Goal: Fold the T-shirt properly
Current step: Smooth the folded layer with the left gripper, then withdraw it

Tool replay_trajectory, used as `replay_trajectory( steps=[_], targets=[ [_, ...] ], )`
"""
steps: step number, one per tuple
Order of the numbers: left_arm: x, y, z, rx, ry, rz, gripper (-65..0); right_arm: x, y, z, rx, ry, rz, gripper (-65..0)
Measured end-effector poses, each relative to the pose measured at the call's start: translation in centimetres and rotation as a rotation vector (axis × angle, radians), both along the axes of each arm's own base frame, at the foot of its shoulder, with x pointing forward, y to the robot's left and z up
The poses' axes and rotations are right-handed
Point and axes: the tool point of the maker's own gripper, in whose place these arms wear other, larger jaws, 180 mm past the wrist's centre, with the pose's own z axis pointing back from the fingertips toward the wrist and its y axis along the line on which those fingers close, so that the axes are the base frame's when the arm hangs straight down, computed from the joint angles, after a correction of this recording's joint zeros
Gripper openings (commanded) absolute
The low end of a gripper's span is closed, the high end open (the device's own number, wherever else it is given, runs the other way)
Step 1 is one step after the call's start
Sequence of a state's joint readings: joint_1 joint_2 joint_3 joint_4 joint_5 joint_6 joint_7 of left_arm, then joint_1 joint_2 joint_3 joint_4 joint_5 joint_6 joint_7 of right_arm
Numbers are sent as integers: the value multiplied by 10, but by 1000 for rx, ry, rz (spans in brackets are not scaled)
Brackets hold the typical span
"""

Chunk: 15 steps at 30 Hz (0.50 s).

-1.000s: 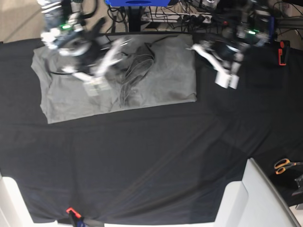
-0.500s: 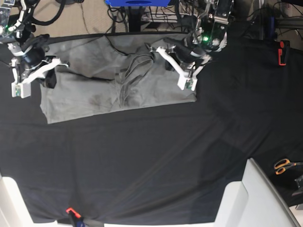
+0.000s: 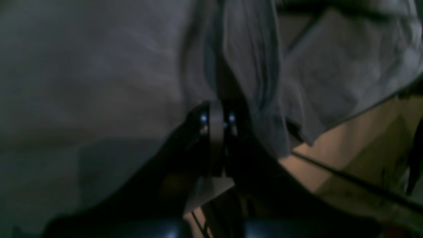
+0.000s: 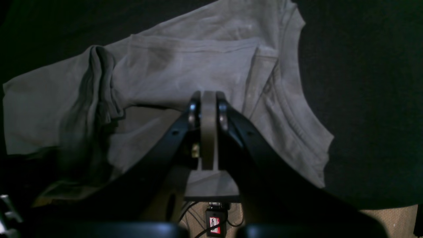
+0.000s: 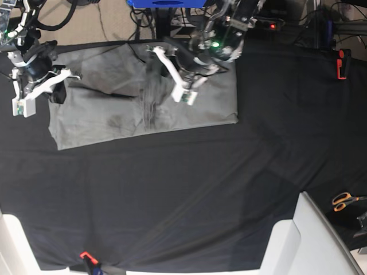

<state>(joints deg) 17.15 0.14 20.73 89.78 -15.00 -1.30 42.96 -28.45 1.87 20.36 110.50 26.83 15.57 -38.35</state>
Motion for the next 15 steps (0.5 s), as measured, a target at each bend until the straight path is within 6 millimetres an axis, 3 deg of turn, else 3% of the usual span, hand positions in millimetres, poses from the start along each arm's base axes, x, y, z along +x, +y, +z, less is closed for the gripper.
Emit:
replay_trajectory(
  steps=[4,9,15],
  targets=[
    [-7,-22,-2,-12,5,-77,-650,0,0,0,0,0,0,-642],
    [-1,-27,1,1,-21,-127,-650,1,0,1,0,-3,0,-641],
    [-11,-66,16,-23,-99,-356,-650,7,1,3,3,-17,0,-641]
  ],
)
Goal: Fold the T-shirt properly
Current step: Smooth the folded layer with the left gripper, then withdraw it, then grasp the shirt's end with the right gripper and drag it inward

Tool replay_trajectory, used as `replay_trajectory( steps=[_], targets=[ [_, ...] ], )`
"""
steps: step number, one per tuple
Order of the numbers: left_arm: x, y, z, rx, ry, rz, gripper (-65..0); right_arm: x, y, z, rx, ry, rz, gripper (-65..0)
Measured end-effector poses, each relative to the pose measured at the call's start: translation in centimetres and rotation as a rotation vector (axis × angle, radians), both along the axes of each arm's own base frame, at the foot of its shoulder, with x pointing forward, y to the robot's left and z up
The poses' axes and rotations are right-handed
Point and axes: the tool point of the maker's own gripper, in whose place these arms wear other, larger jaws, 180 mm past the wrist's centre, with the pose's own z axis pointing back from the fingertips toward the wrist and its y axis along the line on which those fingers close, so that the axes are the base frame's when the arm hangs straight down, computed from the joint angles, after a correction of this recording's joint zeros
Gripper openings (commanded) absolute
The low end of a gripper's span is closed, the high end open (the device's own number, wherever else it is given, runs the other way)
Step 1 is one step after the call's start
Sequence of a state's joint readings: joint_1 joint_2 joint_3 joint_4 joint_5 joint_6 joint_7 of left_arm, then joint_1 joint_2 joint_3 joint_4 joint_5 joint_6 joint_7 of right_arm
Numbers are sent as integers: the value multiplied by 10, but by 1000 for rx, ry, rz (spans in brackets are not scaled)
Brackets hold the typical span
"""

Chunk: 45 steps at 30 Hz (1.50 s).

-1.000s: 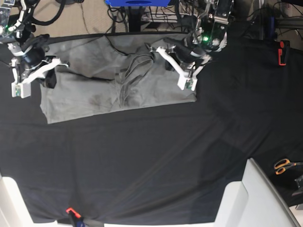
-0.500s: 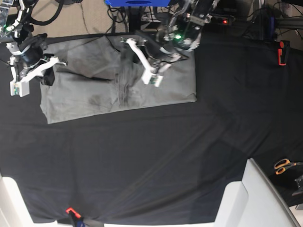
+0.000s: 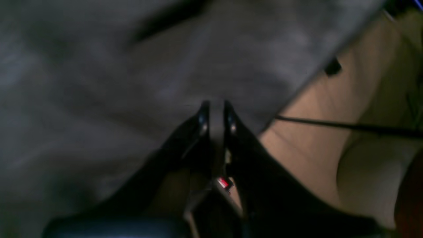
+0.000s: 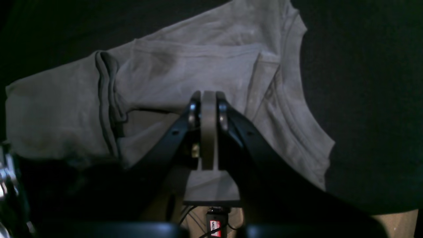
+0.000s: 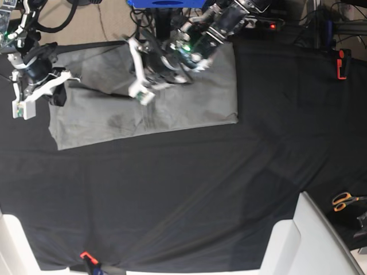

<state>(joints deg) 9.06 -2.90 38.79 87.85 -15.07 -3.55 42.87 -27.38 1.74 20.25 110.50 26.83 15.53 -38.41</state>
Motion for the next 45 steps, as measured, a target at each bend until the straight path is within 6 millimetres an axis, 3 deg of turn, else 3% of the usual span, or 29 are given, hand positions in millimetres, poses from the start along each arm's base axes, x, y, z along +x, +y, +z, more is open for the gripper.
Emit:
replay_trajectory(
  steps=[4,8,10,12,14,18,21,23,26,30,34,38,40,45],
  targets=[
    [-1,4,3,1,-10,-23,-650,1,0,1,0,-3,0,-638],
    [21,1,48,-80,-126,-9,-650,3,-1,2,-1,-9,-1,-633],
    [36,11,67,-108,-163,84,-650,5,-4,3,-6,-15,-6,-630],
    [49,48,65,-66,-176,197,-650,6,-6,5,-16,-18,1,-599],
    [49,95,47,36,-157,273,-650,11,-8,8,-7,-31,6,-545],
    [17,182,17,201,-81,381,-650,26,5,15,187,-120,57,-428],
    [-4,239,12,273,-77,500,-650,22,-18,5,231,-82,66,-324],
    [-12,276,15,327,-110,570,-650,19,-33,-1,248,-48,97,-221],
    [-23,310,21,371,-139,639,-650,24,-43,-5,274,-54,168,-90],
    [-33,321,24,365,-138,611,-650,18,-72,-37,320,87,112,-32],
    [-32,328,29,350,-149,629,-650,11,-108,-66,367,209,36,-29],
    [-36,335,32,335,-149,637,-650,6,-133,-81,427,253,-51,-26],
    [-38,342,32,342,-148,662,-650,-3,-136,-92,427,319,-47,-17],
    [-47,349,22,354,-114,689,-650,2,-110,-102,439,361,45,-17]
  ],
)
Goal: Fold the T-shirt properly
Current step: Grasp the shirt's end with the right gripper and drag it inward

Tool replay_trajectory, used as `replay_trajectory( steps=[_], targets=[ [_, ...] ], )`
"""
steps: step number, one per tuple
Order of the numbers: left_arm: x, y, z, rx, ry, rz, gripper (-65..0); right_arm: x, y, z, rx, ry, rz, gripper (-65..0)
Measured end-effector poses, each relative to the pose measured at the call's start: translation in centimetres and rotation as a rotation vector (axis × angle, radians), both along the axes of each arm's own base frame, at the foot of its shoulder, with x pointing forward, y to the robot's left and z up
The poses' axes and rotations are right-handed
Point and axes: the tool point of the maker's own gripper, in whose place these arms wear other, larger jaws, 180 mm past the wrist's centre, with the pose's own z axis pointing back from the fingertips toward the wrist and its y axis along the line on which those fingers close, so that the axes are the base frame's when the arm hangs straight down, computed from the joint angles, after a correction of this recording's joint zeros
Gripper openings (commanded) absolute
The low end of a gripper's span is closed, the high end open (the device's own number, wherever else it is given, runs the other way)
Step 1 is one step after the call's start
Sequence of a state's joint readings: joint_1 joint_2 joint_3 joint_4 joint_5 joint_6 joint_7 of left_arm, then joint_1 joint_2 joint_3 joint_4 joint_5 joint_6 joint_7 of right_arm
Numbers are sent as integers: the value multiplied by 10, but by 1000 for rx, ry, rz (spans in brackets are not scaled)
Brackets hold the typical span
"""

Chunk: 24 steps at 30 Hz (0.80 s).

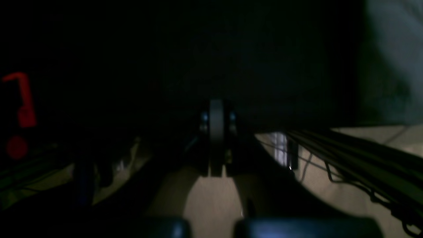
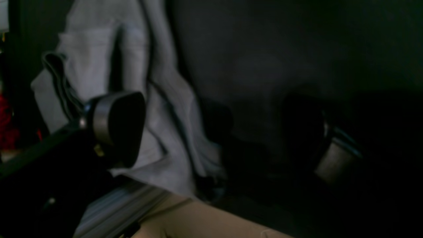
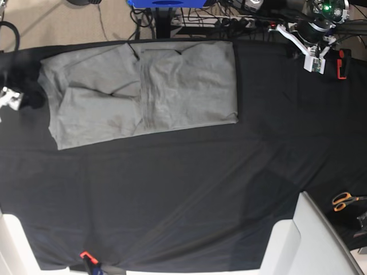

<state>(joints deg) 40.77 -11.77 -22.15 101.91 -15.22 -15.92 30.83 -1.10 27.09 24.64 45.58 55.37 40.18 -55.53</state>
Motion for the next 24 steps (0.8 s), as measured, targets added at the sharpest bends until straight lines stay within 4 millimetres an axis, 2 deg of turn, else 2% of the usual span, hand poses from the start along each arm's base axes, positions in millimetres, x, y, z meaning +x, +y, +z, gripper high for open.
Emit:
replay_trajectory(
  steps=[3,6,10,16,24],
  targets=[
    [-4,1,-4,-3,14,7,-650,4,22,-2,54,-39,3,-17],
    [-8,2,-8,-4,28,12,-650,7,34,-4,87,-57,-4,-17],
    [-5,2,-7,-4,22,12,-650,8,43,-4,115,-63,-8,-17],
    [-5,1,-8,-6,22,9,-650,4,70,-1,120,-53,88,-21],
    [-5,-1,-8,-11,24,4,-650,0,88,-2,121,-44,166,-24]
  ],
)
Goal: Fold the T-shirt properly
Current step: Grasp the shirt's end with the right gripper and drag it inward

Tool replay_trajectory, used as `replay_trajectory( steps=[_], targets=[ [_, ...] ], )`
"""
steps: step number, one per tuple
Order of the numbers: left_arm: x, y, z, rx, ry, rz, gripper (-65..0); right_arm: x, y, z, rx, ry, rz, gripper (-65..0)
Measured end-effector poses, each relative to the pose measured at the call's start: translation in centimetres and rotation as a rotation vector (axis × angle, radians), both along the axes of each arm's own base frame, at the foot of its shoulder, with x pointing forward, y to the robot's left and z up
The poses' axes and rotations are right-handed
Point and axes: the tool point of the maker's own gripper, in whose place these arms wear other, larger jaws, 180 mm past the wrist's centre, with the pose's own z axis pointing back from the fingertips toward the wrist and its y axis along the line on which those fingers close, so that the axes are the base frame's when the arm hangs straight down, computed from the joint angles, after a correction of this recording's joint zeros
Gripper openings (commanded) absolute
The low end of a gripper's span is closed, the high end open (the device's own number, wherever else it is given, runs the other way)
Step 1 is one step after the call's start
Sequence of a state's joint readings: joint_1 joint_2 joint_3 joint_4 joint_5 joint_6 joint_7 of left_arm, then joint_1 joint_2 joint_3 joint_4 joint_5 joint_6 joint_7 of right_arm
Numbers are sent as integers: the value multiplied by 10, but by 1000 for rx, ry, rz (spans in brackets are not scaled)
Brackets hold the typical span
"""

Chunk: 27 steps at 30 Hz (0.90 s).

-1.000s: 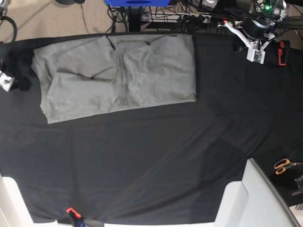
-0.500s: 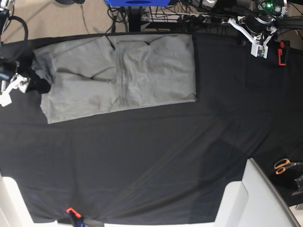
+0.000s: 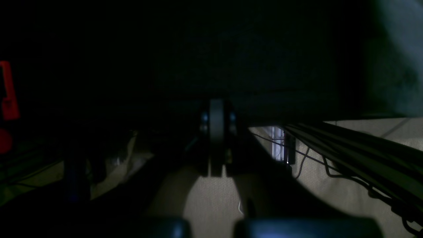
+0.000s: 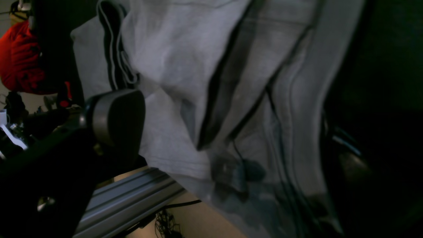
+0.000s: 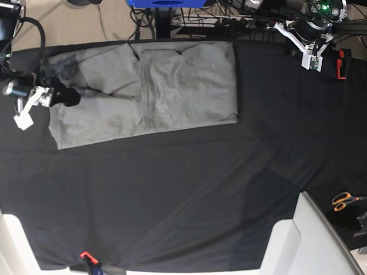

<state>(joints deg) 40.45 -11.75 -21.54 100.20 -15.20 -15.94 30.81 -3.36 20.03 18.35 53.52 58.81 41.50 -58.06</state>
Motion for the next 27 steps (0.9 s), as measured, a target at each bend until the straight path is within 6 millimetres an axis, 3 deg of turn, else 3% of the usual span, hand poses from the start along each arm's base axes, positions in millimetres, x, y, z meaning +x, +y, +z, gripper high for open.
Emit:
replay_trajectory(
  steps=[4,11,23,27],
  targets=[
    [0,0,0,0,0,0,-650,2,2,1,4,-3,4,-30],
    [-10,4,-11,-6,37,18,-650,2,5,-4,1,-1,-16,-215],
    [-12,4,-13,-6,43,21,-650,3,7,-5,1,4,-6,-246],
    [-12,4,-13,-7,43,22,-650,0,6,-8,-14,25,-3,-414]
  ],
)
